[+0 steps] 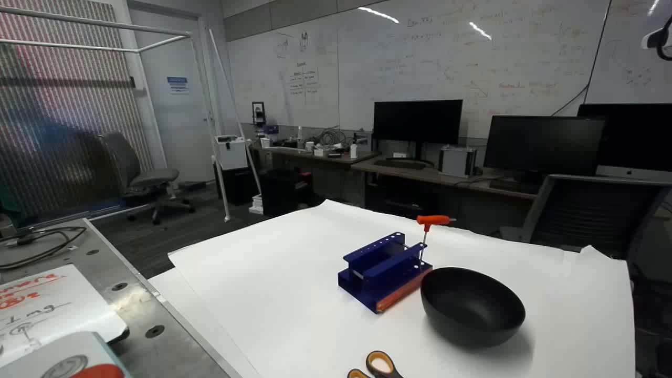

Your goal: Put the red object in the bowl

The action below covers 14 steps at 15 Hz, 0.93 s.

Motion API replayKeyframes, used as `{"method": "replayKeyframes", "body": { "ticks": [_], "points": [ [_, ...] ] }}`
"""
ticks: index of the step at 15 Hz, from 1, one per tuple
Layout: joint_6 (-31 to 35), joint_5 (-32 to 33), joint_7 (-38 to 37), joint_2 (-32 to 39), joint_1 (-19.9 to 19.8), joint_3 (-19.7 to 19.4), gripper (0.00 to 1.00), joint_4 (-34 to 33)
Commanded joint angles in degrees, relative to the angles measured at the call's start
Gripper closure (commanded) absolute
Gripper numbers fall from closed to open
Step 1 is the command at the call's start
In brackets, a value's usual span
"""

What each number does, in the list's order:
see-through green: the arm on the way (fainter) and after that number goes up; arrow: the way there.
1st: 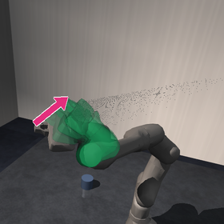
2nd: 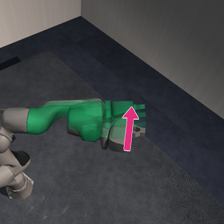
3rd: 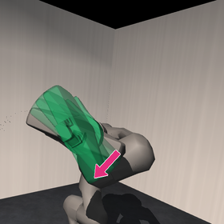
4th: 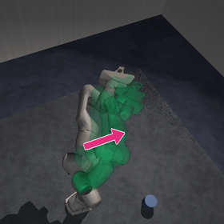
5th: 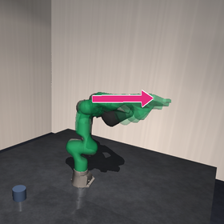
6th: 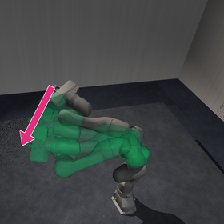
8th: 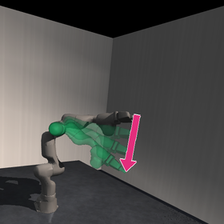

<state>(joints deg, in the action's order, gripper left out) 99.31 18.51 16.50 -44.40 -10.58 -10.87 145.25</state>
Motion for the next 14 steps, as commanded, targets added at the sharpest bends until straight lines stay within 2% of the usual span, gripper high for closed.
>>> {"method": "replayKeyframes", "body": {
  "ticks": [1, 6, 7, 9, 10, 14],
  "points": [
    [-0.32, 0.48, -0.54, -0.13, 1.02, -0.71, 0.00, -0.34],
    [-0.33, 0.49, -0.54, -0.37, 1.03, -0.72, 0.00, -0.53],
    [1.26, 0.00, -2.90, 1.62, 0.99, -0.18, 0.00, -1.41],
    [3.76, -0.93, -3.12, 7.87, 3.32, 0.76, 0.00, -5.56],
    [6.01, -2.13, -2.00, 11.86, 5.48, 0.94, 0.00, -8.03],
    [11.36, -4.32, 0.33, 24.48, 9.82, 2.75, 0.00, -15.07]
  ]
}}
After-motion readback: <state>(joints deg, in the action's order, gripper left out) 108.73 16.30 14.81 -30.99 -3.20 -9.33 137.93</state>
